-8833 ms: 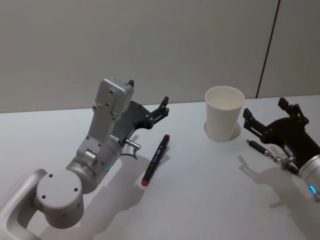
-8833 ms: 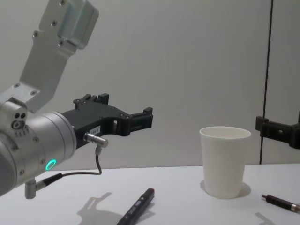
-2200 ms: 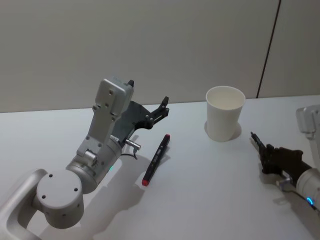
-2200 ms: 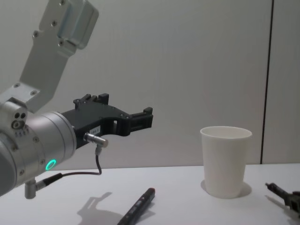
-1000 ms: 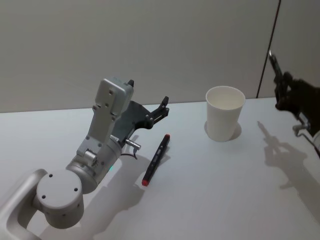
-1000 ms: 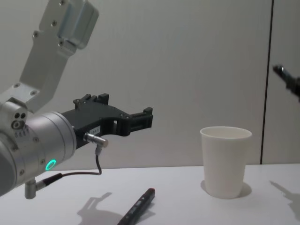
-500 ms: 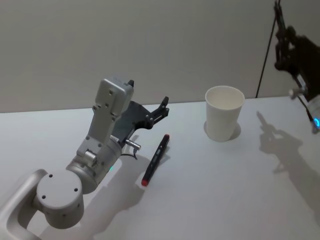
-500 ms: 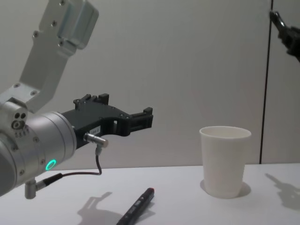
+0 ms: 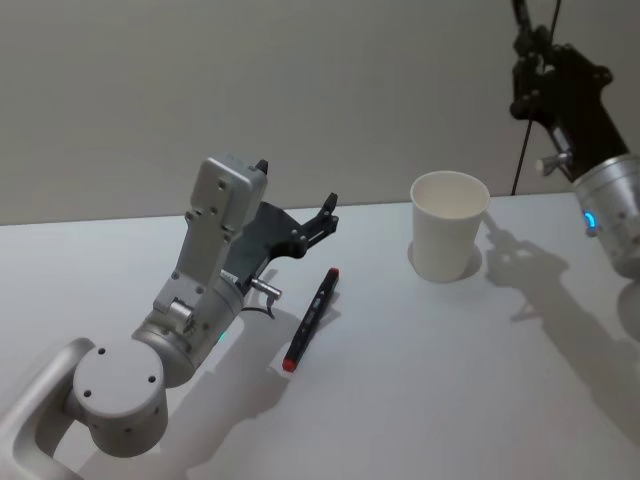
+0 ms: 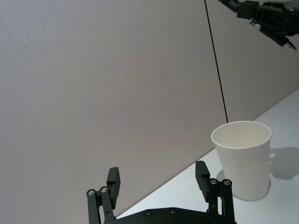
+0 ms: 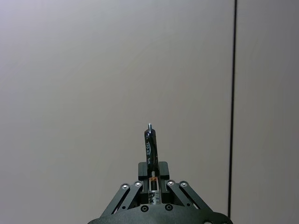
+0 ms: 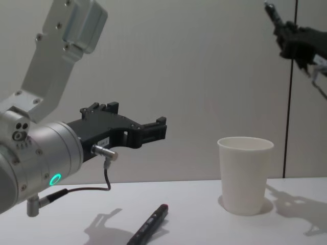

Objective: Place the pen into the pen holder.

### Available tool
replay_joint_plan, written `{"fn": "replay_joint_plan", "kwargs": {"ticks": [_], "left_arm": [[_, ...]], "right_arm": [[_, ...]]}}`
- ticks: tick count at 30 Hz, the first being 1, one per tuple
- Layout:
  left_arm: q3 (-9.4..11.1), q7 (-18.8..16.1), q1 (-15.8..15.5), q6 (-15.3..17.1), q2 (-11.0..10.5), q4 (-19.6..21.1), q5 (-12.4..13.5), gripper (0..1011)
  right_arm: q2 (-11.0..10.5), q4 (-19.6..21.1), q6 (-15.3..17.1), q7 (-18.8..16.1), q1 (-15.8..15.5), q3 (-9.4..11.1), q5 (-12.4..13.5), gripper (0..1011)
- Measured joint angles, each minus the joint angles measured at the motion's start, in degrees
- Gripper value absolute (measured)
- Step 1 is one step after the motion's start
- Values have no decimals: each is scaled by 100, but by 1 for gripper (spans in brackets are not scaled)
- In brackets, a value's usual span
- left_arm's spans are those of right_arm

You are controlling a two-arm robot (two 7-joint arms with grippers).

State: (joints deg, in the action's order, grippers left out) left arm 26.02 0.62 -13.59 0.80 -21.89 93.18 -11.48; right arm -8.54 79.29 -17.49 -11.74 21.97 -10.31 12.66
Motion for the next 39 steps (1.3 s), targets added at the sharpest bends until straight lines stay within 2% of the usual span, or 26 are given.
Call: {"fn": "replay_joint_plan", "kwargs": {"ticks": [11, 22, 39], "left_arm": [[0, 0, 0, 0, 0, 0, 0, 1003], [0, 0, 0, 0, 0, 0, 0, 1003], [0, 0, 0, 0, 0, 0, 0, 1003]], "right_arm": [[167, -560, -276, -126, 234, -165, -553, 125], [270, -1144, -557, -91, 409, -267, -1022, 126], [405, -1921, -1063, -38, 646, -383, -1426, 125]]}}
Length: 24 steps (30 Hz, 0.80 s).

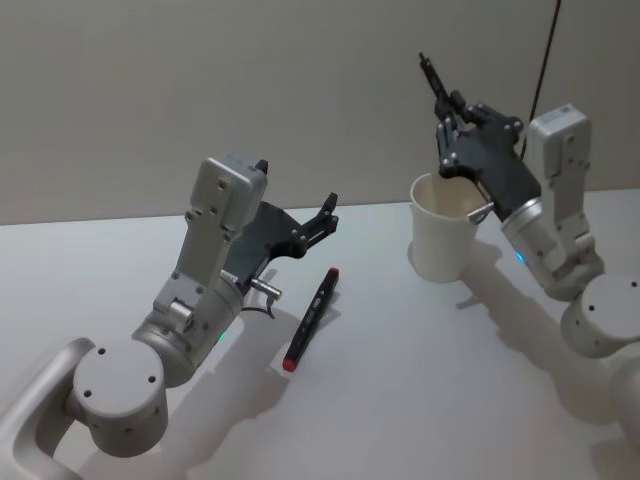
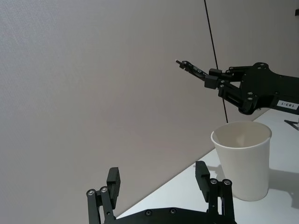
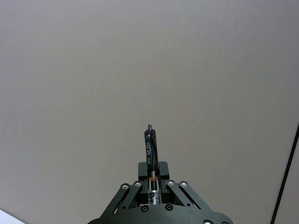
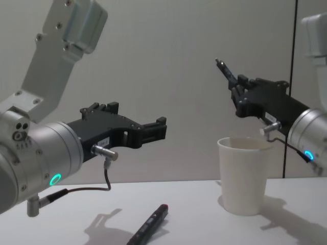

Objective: Place the pen into the pen holder.

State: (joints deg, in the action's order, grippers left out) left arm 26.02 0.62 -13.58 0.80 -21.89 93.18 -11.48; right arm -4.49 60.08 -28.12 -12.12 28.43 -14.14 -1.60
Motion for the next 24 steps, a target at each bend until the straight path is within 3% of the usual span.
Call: {"fn": "replay_joint_plan", "kwargs": {"ticks": [20, 24], "left_arm": [[0, 0, 0, 0, 0, 0, 0, 1003], [0, 0, 0, 0, 0, 0, 0, 1003]], "right_arm": [[106, -595, -545, 91, 126, -127, -342, 126], [120, -664, -606, 116, 140, -142, -387, 190]]}}
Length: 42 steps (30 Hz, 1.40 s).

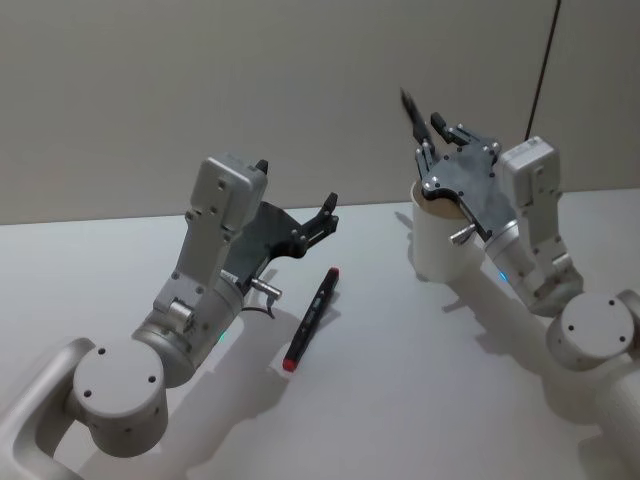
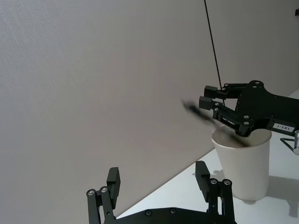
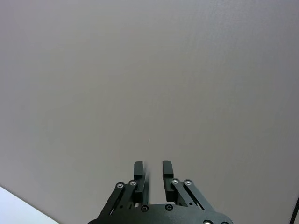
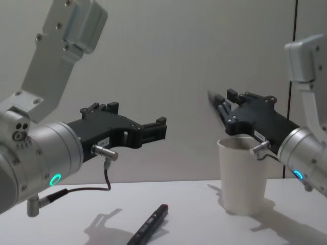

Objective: Place the pen into the pen holder.

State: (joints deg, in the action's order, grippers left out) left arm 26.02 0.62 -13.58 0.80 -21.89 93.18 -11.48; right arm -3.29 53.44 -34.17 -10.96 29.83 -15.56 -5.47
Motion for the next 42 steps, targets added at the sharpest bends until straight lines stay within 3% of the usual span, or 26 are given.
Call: {"fn": "replay_joint_plan", "kwargs": {"ticks": [8, 10, 18, 25, 28, 36, 42], "left_arm": [[0, 0, 0, 0, 0, 0, 0, 1003], [0, 0, 0, 0, 0, 0, 0, 1003], [0, 0, 0, 0, 0, 0, 0, 1003], [0, 0, 0, 0, 0, 0, 0, 1003], [0, 0, 0, 0, 0, 0, 0, 1003], [0, 1, 0, 0, 0, 0, 0, 1003], [1, 2, 0, -1, 0, 0, 0, 1003]], "right_arm": [[14, -70, -66, 25, 14, -16, -48, 419], [16, -85, -77, 31, 17, -19, -60, 539], [19, -96, -92, 36, 19, -24, -69, 759], [-17, 238, 128, -8, -95, 5, 163, 951], [-58, 522, 315, -10, -201, 38, 332, 1001], [-235, 1504, 1028, 202, -614, 168, 833, 1002], [-343, 2001, 1397, 384, -843, 246, 1052, 1002]]}}
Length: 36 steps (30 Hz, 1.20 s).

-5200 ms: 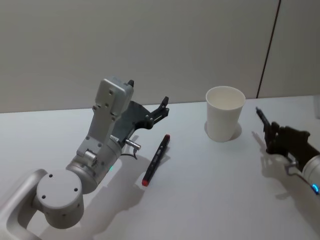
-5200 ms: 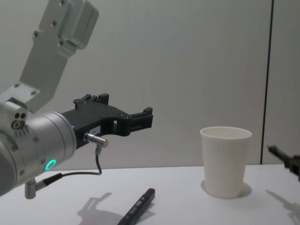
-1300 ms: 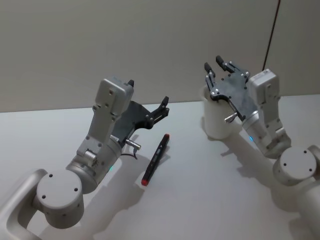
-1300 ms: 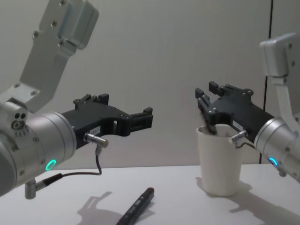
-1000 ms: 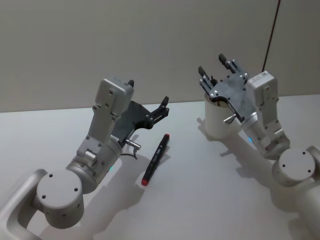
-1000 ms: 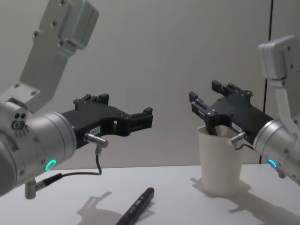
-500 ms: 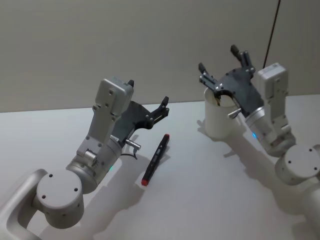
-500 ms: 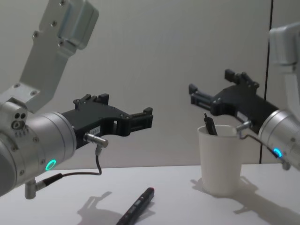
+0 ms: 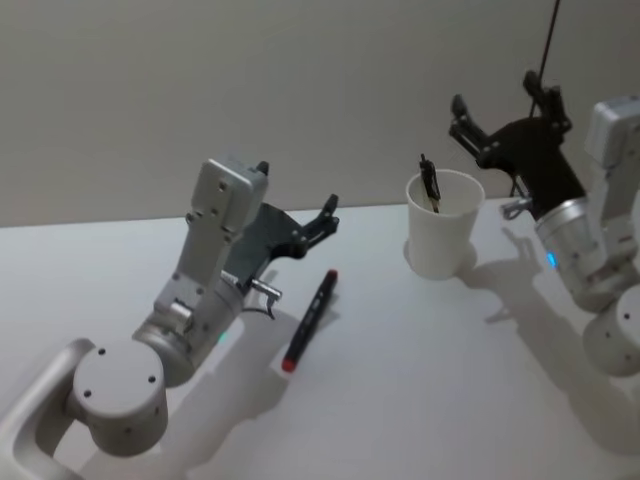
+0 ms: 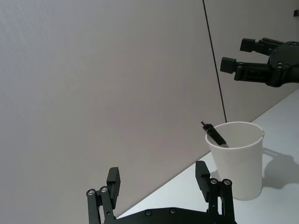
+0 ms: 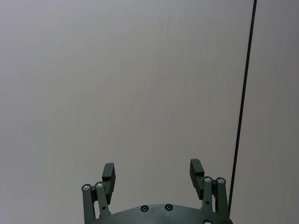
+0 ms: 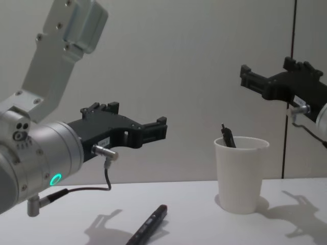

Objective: Place the pen into the pen holder.

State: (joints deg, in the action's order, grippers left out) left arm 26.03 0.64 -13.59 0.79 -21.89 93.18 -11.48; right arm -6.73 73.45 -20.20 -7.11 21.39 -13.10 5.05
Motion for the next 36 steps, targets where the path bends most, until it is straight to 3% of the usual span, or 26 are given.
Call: {"fn": "replay_joint_plan", "kwargs": {"ticks": [10, 36], "left_arm": [[0, -1, 0, 0, 0, 0, 0, 1003], [0, -2, 0, 1, 0, 0, 0, 1003]], "right_arm": [[-87, 188, 160, 19, -156, -7, 79, 1002], [-903, 1987, 1586, 240, -1592, 5, 819, 1002]]}}
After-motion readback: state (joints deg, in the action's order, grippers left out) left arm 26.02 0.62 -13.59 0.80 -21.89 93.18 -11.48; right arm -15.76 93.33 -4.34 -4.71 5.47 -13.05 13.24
